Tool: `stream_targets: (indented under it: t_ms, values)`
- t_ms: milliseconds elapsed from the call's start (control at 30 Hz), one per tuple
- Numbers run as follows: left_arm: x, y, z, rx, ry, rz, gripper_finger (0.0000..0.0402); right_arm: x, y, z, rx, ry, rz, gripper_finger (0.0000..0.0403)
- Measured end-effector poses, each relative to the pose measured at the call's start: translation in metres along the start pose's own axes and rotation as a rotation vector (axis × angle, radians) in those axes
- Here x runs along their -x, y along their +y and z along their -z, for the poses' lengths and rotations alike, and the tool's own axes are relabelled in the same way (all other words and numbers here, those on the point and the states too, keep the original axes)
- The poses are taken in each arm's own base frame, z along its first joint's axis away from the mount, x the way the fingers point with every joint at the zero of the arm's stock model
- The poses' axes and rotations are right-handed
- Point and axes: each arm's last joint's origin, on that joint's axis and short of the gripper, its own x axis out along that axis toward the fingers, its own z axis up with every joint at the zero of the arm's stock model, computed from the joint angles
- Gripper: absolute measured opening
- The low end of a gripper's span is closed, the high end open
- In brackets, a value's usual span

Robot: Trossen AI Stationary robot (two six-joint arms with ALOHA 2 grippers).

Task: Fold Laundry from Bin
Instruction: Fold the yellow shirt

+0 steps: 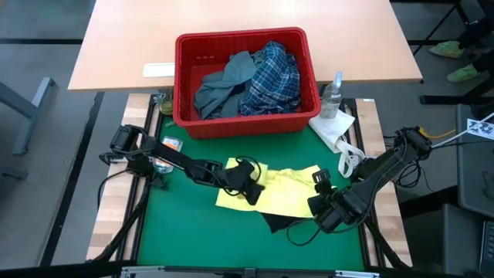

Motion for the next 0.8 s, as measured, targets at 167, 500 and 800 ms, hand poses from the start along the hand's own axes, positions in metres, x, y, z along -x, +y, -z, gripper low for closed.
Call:
stream_targets:
  t_ms: [167, 500, 800]
  values:
    - [0.0, 0.0, -0.001, -0.035, -0.009, -0.001, 0.0116, 0.0, 0.0, -0.001, -0.003, -0.007, -0.002, 0.0136]
    - [0.0, -0.001, 0.0, -0.058, 0.021, 0.022, 0.0175, 0.0, 0.001, -0.002, -0.007, -0.017, -0.007, 0.0136]
    - [0.001, -0.011, -0.007, -0.031, -0.048, 0.132, 0.0179, 0.0, 0.001, -0.002, -0.007, -0.016, -0.007, 0.0136]
